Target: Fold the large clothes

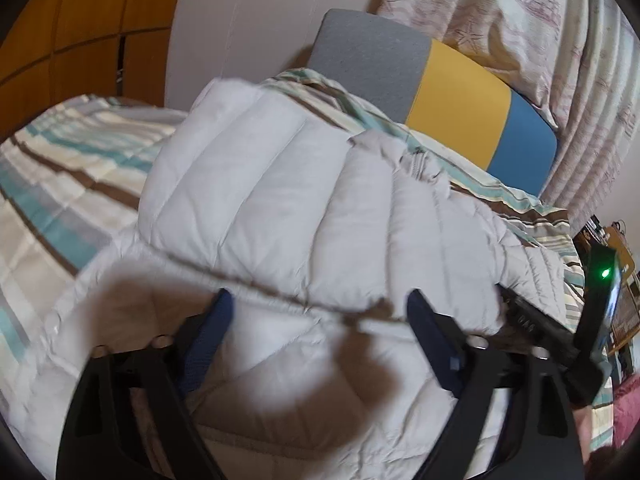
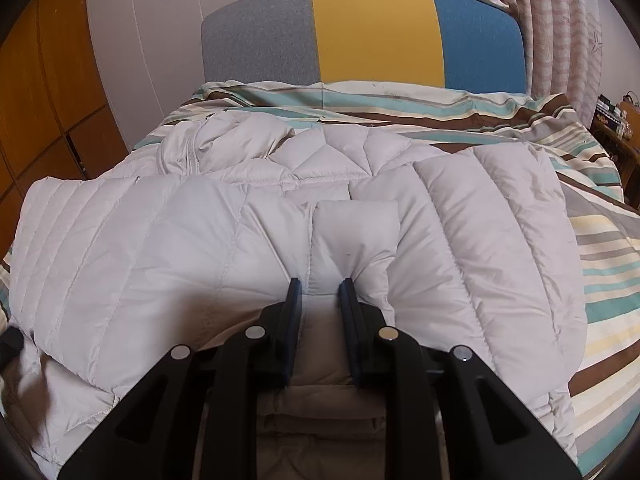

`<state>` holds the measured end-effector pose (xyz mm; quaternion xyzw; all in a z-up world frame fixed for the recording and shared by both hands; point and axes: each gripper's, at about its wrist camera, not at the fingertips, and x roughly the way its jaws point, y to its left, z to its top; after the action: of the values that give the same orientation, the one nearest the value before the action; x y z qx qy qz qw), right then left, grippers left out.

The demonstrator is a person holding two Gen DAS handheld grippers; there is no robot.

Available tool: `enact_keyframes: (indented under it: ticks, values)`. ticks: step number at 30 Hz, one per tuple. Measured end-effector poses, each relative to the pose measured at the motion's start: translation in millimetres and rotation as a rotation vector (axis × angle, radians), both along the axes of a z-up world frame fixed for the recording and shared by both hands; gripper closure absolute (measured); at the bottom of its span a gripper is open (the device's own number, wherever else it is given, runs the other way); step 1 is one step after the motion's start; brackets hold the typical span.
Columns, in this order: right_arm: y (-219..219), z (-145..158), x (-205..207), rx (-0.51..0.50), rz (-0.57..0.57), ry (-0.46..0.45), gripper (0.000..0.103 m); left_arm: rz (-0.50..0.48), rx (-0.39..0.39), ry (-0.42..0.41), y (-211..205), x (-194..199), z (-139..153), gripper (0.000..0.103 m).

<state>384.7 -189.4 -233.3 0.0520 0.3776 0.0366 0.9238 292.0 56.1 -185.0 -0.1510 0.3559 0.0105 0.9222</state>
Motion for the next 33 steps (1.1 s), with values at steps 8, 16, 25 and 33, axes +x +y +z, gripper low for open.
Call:
enact_keyframes:
  ticks: [8, 16, 25, 33]
  values:
    - [-4.3, 1.0, -7.9, 0.015, 0.003, -0.006, 0.084, 0.082, 0.075, -0.043, 31.7, 71.0, 31.3, 0.031]
    - [3.2, 1.6, -6.4, -0.026, 0.001, -0.002, 0.083, 0.132, 0.235, 0.106, 71.6, 143.1, -11.9, 0.031]
    - [6.3, -0.2, -3.6, -0.038, 0.019, 0.0, 0.083, 0.128, 0.132, 0.148, 94.6, 147.8, -46.2, 0.025]
    - [3.7, 5.0, -3.4, -0.023, 0.027, 0.001, 0.081, 0.202, 0.08, 0.148, 96.5, 102.2, -21.3, 0.006]
